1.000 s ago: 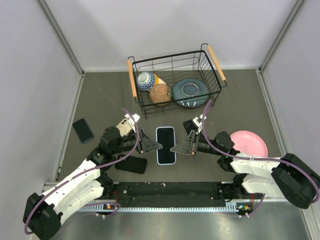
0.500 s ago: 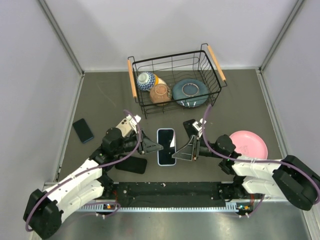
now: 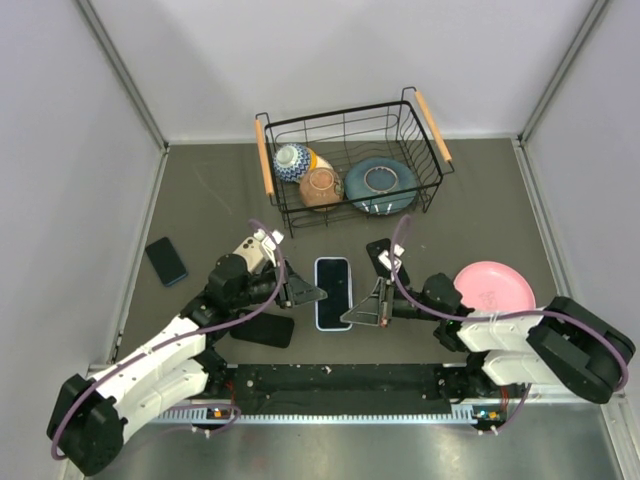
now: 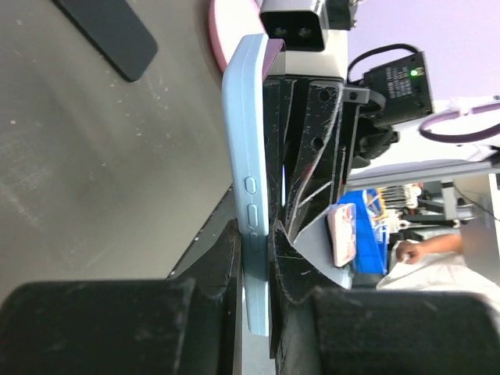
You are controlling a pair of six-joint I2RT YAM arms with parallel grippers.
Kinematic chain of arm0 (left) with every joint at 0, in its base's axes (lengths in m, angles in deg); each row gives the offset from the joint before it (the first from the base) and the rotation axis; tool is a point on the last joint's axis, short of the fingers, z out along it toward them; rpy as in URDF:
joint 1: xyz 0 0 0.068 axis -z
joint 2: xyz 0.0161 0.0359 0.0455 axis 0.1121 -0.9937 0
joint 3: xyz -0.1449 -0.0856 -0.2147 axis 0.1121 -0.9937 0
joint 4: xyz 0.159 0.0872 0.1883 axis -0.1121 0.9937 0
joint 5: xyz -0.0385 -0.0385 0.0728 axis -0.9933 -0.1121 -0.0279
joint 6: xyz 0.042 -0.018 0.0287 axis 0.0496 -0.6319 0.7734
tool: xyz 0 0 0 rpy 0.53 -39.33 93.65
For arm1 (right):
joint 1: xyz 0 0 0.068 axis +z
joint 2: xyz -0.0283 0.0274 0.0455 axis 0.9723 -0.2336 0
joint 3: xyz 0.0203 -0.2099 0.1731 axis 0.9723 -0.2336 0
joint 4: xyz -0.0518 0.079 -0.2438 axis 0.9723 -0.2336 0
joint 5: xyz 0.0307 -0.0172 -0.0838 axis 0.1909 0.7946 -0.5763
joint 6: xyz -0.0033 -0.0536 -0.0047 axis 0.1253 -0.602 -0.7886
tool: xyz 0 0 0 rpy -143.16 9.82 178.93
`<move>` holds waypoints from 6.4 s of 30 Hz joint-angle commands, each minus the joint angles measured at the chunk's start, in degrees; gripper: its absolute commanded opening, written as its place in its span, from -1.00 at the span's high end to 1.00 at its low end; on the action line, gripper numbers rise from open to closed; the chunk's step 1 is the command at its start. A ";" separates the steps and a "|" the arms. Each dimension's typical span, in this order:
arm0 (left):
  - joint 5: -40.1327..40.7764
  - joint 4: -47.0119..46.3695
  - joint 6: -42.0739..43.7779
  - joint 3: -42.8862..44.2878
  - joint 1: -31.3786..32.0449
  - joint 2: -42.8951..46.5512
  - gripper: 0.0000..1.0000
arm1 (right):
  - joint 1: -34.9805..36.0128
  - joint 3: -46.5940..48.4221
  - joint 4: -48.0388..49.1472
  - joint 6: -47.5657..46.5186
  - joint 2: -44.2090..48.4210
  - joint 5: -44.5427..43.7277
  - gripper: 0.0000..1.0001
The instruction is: Put the phone into the phone case
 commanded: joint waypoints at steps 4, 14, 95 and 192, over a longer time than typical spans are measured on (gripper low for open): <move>4.01 5.74 13.14 2.45 -0.16 -0.05 1.00 | 0.41 4.89 -16.98 -0.25 7.42 -6.11 1.00; -10.23 -1.03 7.96 1.04 -0.16 1.35 1.00 | -2.04 7.70 -30.44 -11.60 19.55 -3.83 -0.48; -2.77 5.65 4.62 11.15 -0.16 -11.22 1.00 | -5.91 5.25 -43.63 -12.40 31.09 -23.15 -0.66; 41.79 43.53 22.02 12.56 0.81 17.70 -0.84 | -2.75 31.78 -65.21 -28.38 -9.10 -33.34 0.34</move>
